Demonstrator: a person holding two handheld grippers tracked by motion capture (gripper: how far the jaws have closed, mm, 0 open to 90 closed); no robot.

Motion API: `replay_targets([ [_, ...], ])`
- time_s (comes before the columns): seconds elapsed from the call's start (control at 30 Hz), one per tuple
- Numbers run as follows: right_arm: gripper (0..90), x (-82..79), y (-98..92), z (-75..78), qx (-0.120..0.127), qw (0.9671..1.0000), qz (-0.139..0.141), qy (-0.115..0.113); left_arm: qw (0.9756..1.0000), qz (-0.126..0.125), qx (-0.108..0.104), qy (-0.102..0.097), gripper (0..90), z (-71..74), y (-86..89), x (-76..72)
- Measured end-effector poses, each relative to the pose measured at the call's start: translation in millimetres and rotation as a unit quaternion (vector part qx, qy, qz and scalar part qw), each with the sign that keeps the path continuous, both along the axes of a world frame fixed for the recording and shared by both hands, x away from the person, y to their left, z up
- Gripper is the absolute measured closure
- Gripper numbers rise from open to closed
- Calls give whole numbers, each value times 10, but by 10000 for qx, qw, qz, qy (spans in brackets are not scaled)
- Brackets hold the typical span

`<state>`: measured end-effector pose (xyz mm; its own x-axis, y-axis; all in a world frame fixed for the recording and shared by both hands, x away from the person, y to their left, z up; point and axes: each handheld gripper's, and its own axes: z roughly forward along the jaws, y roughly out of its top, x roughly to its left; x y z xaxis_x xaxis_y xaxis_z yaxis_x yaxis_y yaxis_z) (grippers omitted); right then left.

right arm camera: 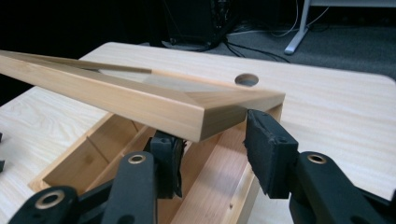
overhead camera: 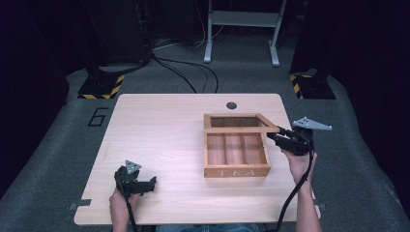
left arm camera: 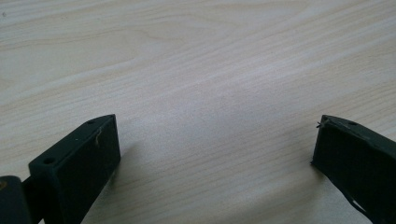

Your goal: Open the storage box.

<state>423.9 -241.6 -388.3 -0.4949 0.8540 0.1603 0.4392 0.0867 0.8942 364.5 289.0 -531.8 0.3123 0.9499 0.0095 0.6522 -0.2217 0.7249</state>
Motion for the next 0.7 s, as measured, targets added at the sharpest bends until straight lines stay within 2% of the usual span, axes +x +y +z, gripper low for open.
replay_targets([
  [0.3, 579, -117, 9, -289, 57, 9997, 85, 229, 10000, -3, -2, -1, 5, 0, -1, 0],
  [0.43, 586, -122, 62, -441, -143, 9993, 38, 350, 10000, 2, 12, -8, 5, 0, -1, -2],
  [0.47, 581, -127, 61, -485, -122, 9993, 43, 352, 10000, 3, 10, -12, 5, 0, -2, -1],
  [0.7, 581, -186, 44, -610, -141, 9987, 19, 488, 10000, 3, 21, -37, 5, -3, -6, -3],
])
